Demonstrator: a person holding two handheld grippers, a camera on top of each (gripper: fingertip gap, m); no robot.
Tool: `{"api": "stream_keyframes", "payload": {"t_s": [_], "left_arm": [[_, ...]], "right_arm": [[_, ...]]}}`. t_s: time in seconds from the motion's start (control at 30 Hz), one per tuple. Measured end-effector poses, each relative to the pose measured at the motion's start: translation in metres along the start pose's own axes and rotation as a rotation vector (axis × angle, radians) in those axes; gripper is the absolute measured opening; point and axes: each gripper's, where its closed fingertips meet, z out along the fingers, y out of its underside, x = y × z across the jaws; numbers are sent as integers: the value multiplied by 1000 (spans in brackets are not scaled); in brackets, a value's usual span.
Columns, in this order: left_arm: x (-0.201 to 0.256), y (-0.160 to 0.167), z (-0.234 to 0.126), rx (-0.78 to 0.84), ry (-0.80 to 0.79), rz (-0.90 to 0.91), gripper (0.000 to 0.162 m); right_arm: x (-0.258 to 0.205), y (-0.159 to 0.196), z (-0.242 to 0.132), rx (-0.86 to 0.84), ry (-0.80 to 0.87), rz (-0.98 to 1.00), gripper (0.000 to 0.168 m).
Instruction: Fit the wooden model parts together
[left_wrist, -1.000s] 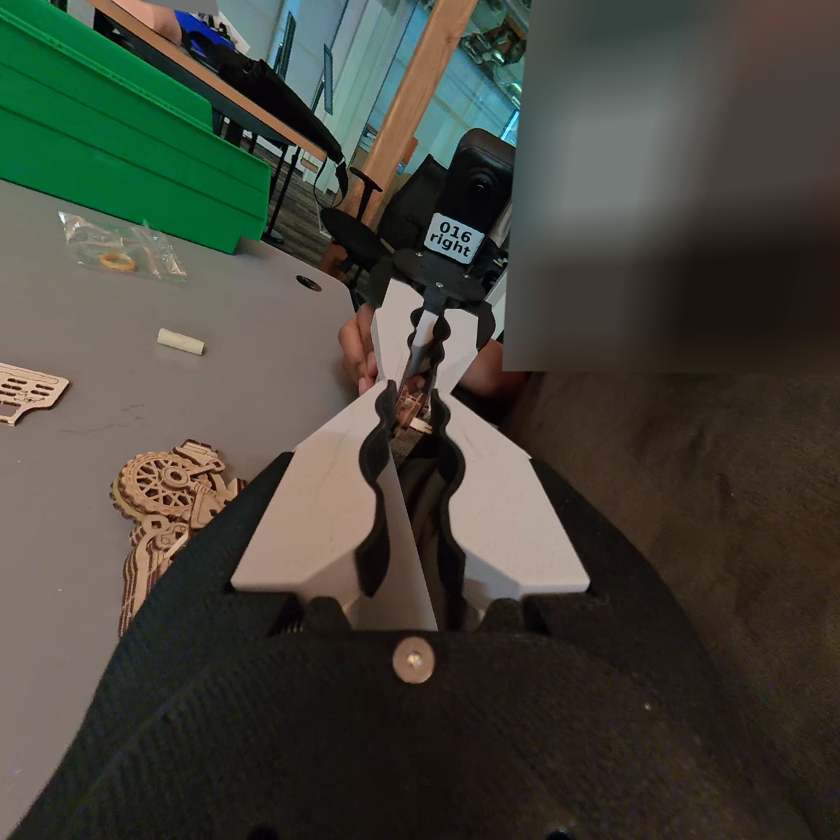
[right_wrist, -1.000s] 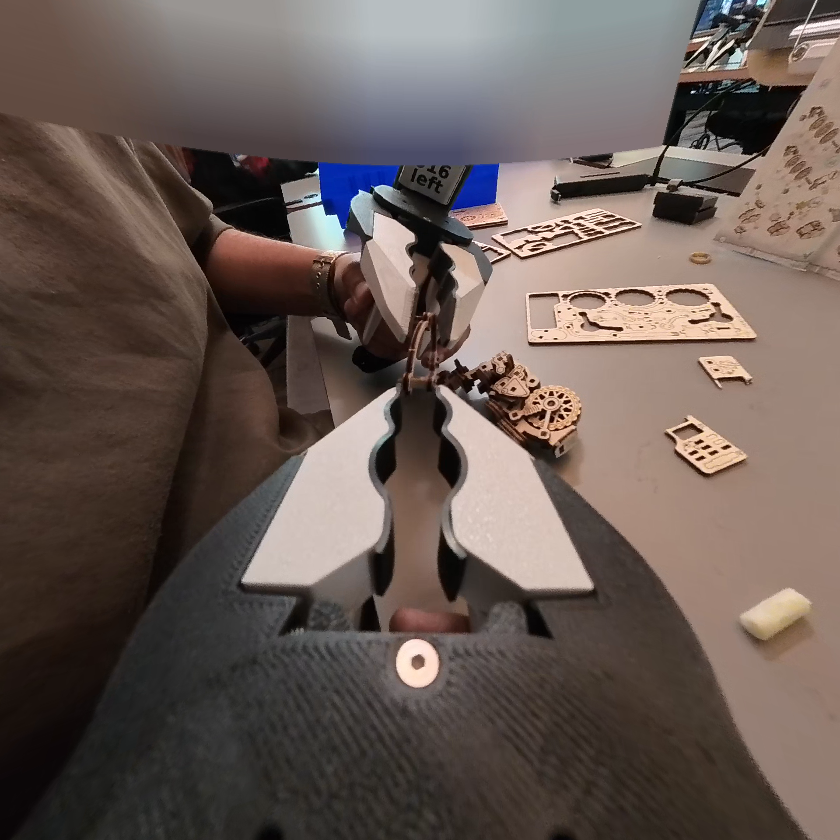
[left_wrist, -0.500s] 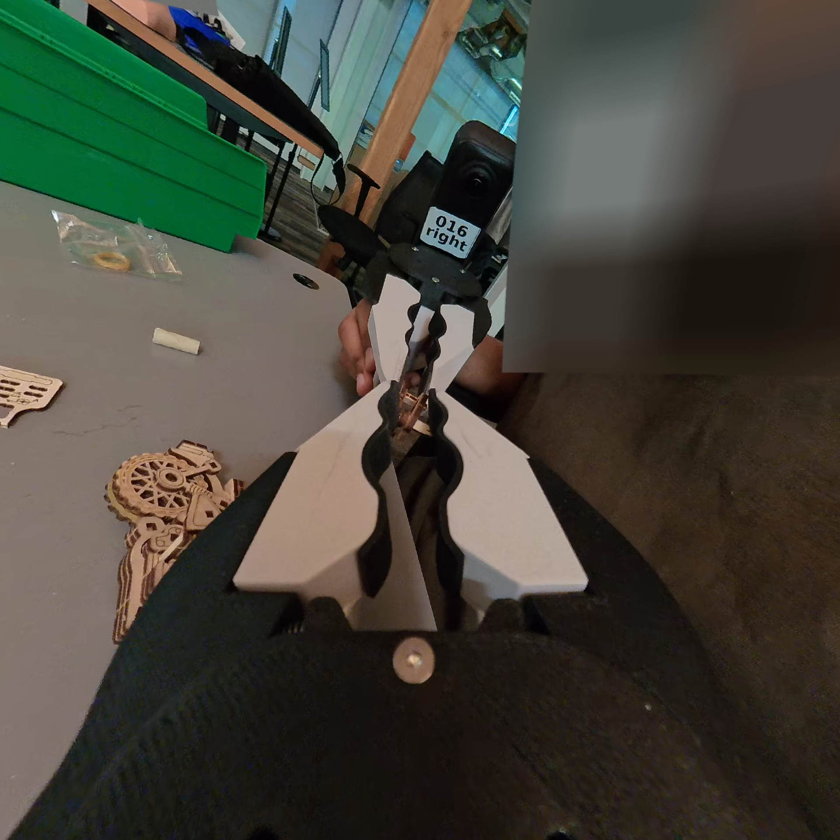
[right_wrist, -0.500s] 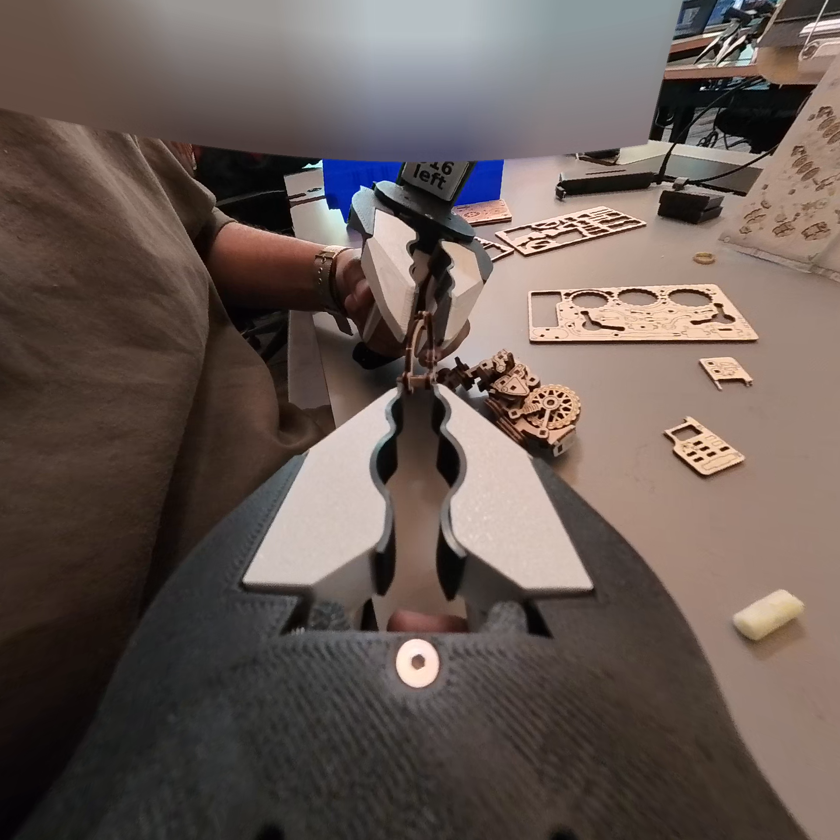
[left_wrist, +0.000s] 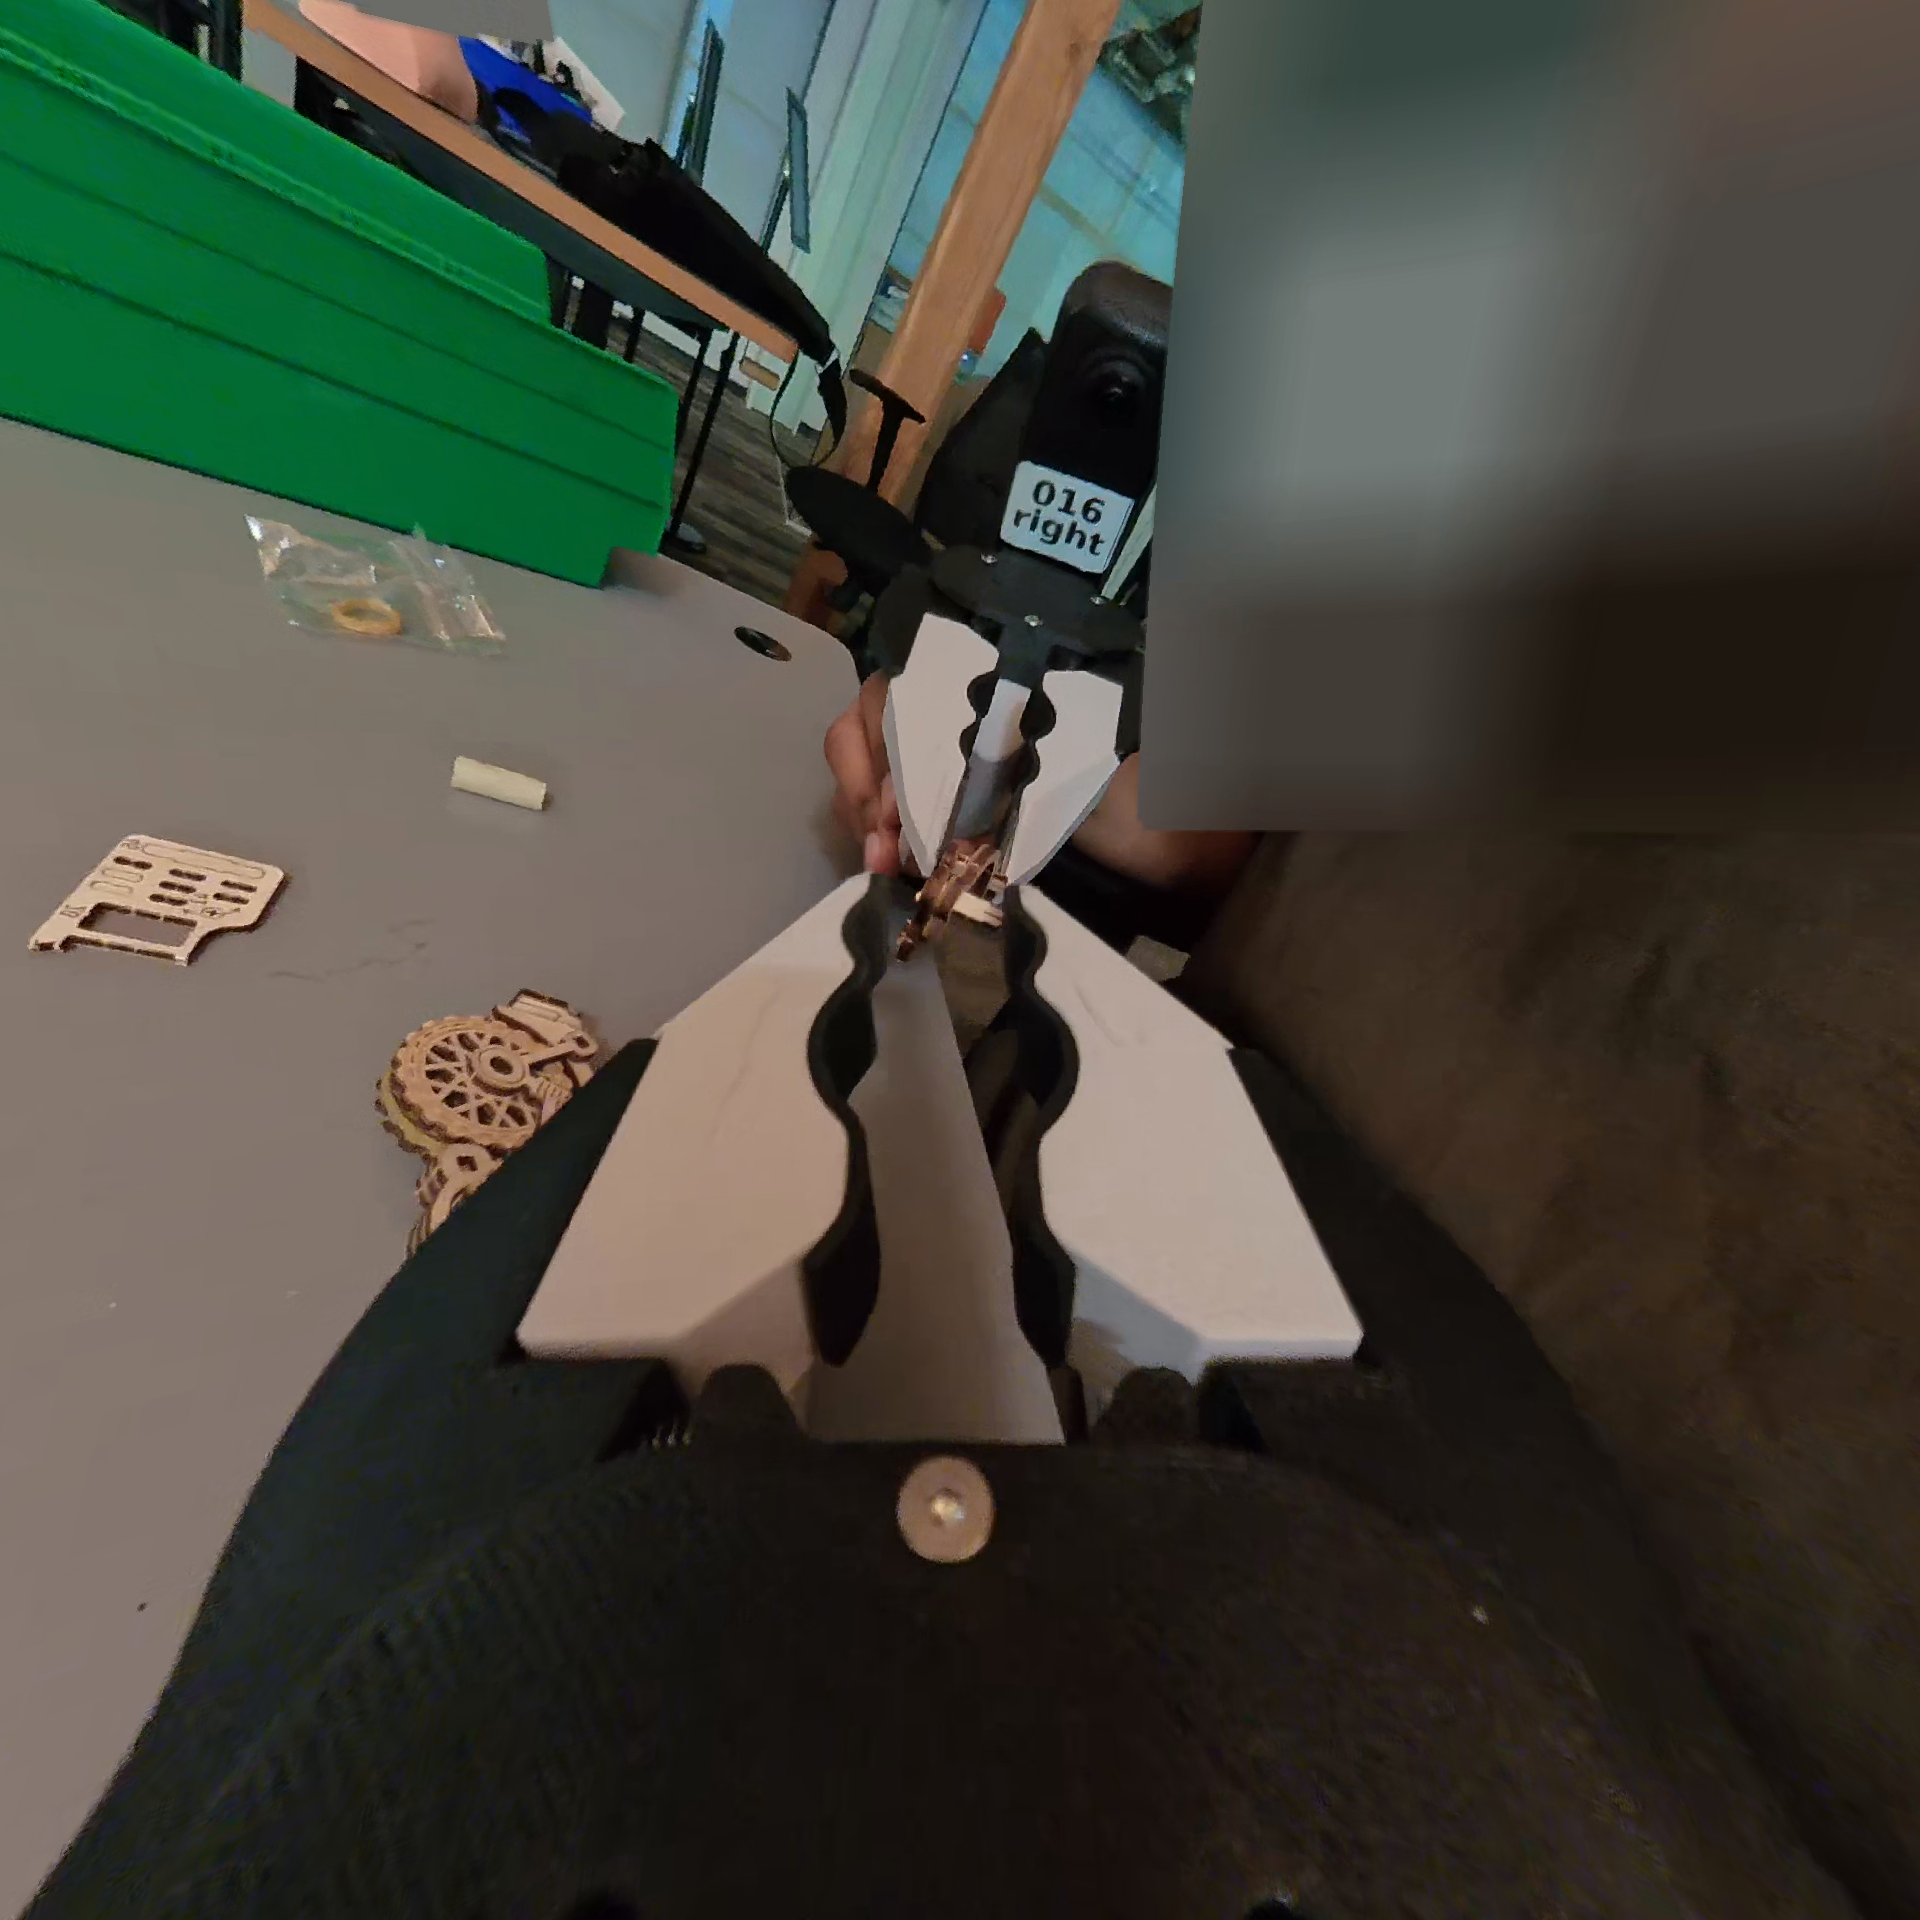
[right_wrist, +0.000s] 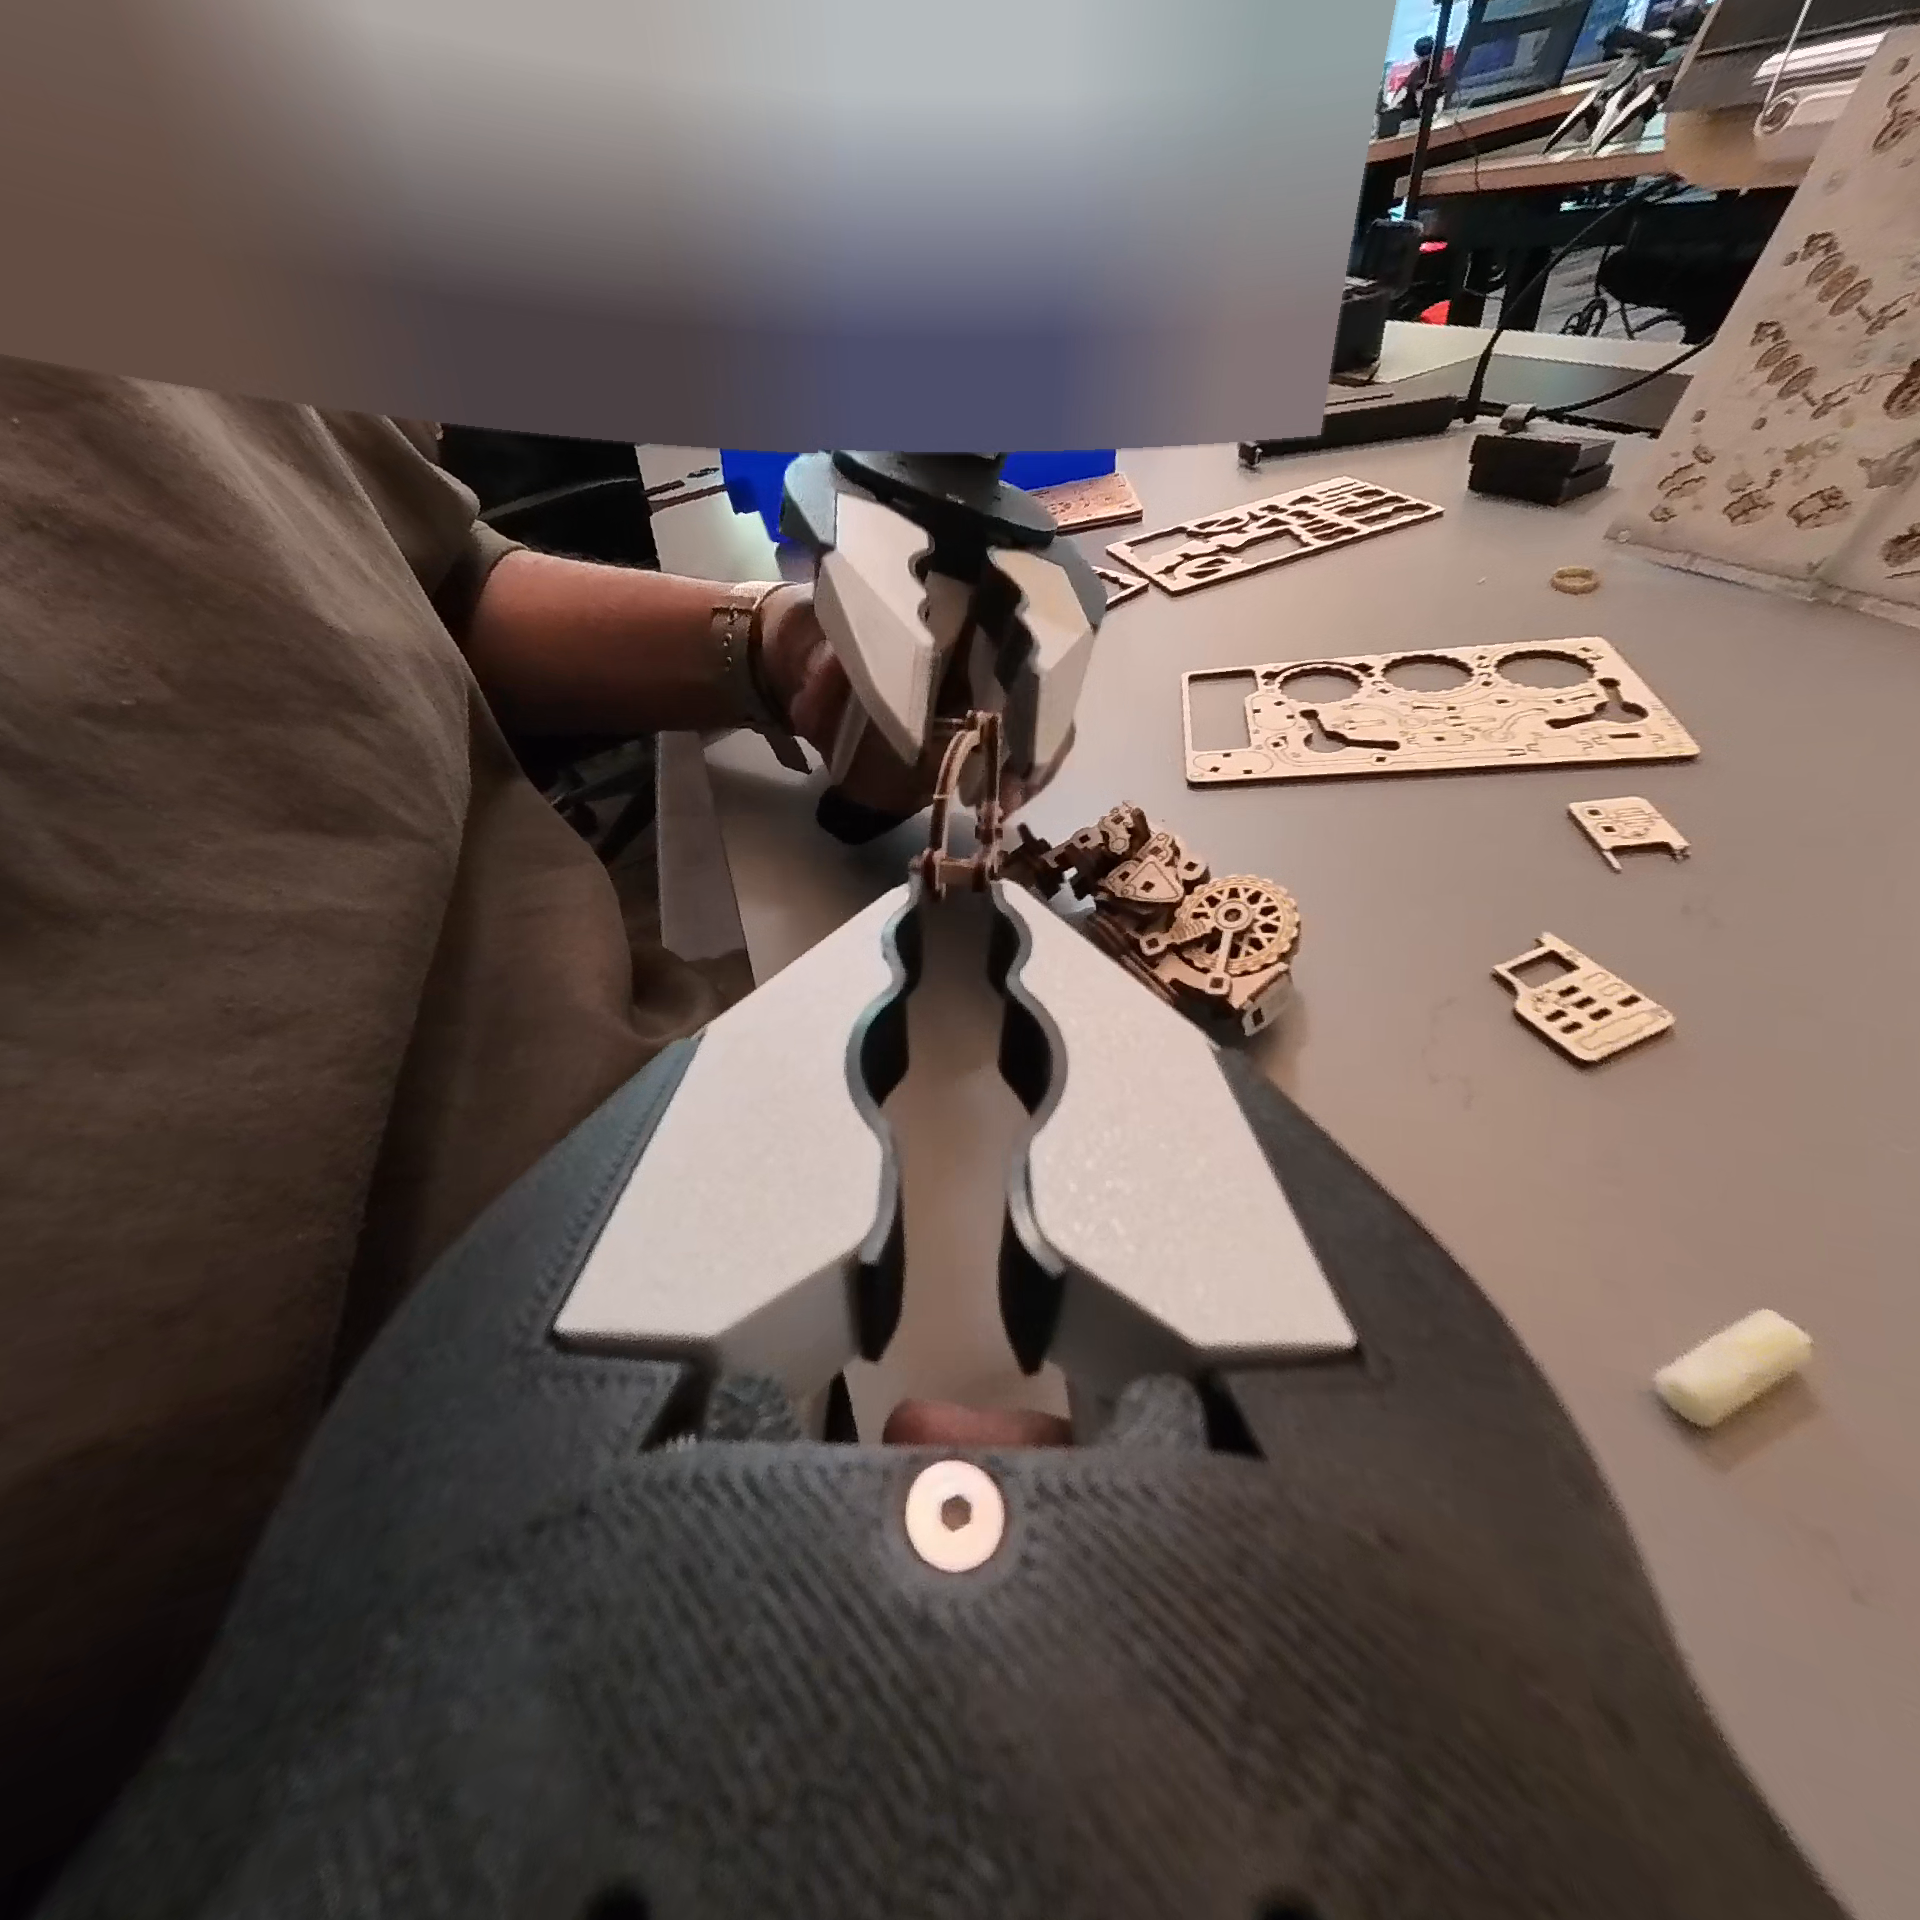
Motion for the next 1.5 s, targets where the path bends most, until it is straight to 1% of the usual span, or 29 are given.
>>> {"api": "stream_keyframes", "payload": {"t_s": [0.1,0.27,0.33,0.37,0.67,0.8,0.97,1.3,1.5], "left_arm": [[2,-2,0,14,19,-11,15],[0,2,4,-2,-17,17,20],[0,3,6,-3,-23,23,17],[0,4,7,-7,-26,26,13],[-1,2,7,-5,-40,37,12],[-1,1,6,1,-37,33,12],[0,-1,5,13,-25,18,12],[3,4,8,-13,-13,28,12],[4,4,8,-10,-9,28,12]], "right_arm": [[-1,0,1,1,-5,8,10],[-1,0,4,3,5,14,10],[0,1,5,-2,12,9,10],[-1,2,6,-3,13,8,10],[2,-5,4,48,49,-7,11],[1,-6,4,53,47,-16,17],[0,-7,3,61,38,-3,18],[-4,-5,5,50,14,10,11],[-5,-5,5,46,2,17,11]]}}
